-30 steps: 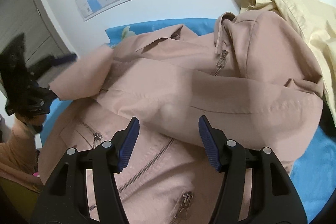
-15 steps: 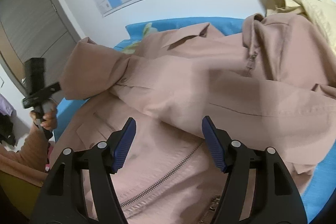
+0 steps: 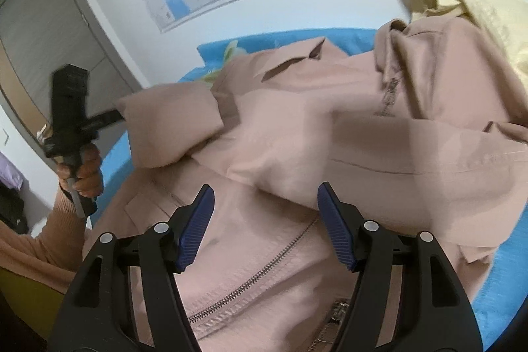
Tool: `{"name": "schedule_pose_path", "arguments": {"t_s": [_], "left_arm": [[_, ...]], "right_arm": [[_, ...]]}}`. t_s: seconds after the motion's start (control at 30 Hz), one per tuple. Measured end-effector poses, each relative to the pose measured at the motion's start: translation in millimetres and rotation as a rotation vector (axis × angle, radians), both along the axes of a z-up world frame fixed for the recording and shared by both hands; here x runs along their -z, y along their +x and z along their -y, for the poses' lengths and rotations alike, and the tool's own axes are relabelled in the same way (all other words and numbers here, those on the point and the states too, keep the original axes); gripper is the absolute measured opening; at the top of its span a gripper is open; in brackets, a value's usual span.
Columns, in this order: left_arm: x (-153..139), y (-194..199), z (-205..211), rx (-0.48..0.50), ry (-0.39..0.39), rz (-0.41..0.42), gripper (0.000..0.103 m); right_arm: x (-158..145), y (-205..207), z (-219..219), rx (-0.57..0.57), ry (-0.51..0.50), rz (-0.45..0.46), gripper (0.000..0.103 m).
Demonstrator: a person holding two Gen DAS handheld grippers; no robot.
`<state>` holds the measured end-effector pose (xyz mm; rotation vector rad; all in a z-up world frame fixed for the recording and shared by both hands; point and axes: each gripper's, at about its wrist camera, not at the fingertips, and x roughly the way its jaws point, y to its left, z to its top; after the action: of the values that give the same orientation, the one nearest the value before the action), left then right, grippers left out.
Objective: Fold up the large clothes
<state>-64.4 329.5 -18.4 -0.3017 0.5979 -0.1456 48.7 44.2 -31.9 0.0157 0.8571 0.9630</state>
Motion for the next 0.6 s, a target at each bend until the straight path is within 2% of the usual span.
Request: {"name": "schedule_pose_path", "arguments": {"t_s": [0.1, 0.13, 0.17, 0.2, 0.23, 0.33, 0.4, 0.47, 0.5, 0.6], "left_arm": [[-24, 14, 38, 0.104, 0.048, 0.049, 0.014], [-26, 22, 57, 0.154, 0.077, 0.044, 0.033], [-24, 28, 72, 0.187, 0.11, 0.029, 0.06], [-19, 34, 86, 0.219, 0.134, 0.012, 0.069], [-14, 38, 95, 0.241, 0.144, 0.001, 0.073], [7, 40, 116, 0.314, 0.145, -0.046, 0.073], [15, 30, 115, 0.314, 0.156, -0.043, 0.074], [17, 17, 108, 0.297, 0.158, -0.029, 0.088], [18, 12, 104, 0.283, 0.158, -0.024, 0.09], [19, -9, 95, 0.256, 0.175, -0.007, 0.092]], "right_arm": [[-7, 2, 11, 0.018, 0.031, 0.008, 0.065], [-9, 3, 13, 0.022, 0.037, 0.012, 0.065], [-13, 3, 15, 0.019, 0.056, 0.015, 0.065], [-16, 3, 13, 0.012, 0.062, 0.019, 0.065], [-18, 2, 11, 0.013, 0.06, 0.03, 0.065], [-24, 1, 2, -0.018, 0.057, 0.05, 0.065], [-24, 5, -8, -0.032, 0.042, 0.046, 0.067], [-20, 11, -17, -0.036, 0.026, 0.015, 0.072], [-16, 14, -23, -0.047, 0.021, -0.002, 0.073], [2, 21, -43, -0.089, -0.008, -0.057, 0.072]]}}
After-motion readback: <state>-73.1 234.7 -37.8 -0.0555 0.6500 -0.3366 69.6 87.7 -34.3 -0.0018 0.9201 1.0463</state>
